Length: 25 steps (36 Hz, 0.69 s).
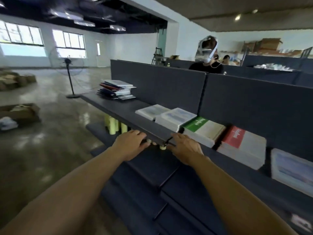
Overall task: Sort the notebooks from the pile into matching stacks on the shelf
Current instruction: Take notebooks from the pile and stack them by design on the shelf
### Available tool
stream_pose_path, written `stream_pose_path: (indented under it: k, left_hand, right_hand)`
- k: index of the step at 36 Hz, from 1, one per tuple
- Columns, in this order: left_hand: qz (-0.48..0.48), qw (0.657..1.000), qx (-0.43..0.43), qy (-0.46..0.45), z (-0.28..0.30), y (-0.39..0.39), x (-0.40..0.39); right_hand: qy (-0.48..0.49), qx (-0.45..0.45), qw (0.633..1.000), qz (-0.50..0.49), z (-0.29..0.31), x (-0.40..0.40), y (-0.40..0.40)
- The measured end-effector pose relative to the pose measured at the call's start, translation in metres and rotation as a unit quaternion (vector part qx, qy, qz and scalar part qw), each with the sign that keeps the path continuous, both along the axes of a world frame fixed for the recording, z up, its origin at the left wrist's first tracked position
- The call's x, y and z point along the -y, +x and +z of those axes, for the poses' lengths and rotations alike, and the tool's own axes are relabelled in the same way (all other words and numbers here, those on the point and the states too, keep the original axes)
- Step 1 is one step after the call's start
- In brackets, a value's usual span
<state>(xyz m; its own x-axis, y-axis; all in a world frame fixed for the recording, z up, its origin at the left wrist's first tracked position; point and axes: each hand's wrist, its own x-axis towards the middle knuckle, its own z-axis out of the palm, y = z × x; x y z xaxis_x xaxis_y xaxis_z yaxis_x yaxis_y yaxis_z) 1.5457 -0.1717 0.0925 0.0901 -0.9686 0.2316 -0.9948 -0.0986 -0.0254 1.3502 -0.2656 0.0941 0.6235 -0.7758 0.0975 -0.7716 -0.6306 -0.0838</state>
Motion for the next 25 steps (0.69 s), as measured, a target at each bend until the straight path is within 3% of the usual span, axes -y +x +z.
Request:
stream_pose_path:
  k: [13,25]
  left_hand:
    - [0.055,0.998,-0.007,0.04,-0.022,0.157,-0.013]
    - [0.074,0.996,0.028,0.038,-0.02,0.261,0.066]
  right_hand:
    - [0.002,-0.055,0.998,0.016,-0.01,0.023,0.155]
    - [-0.033,-0.039,0.998,0.03,-0.01,0.118,0.274]
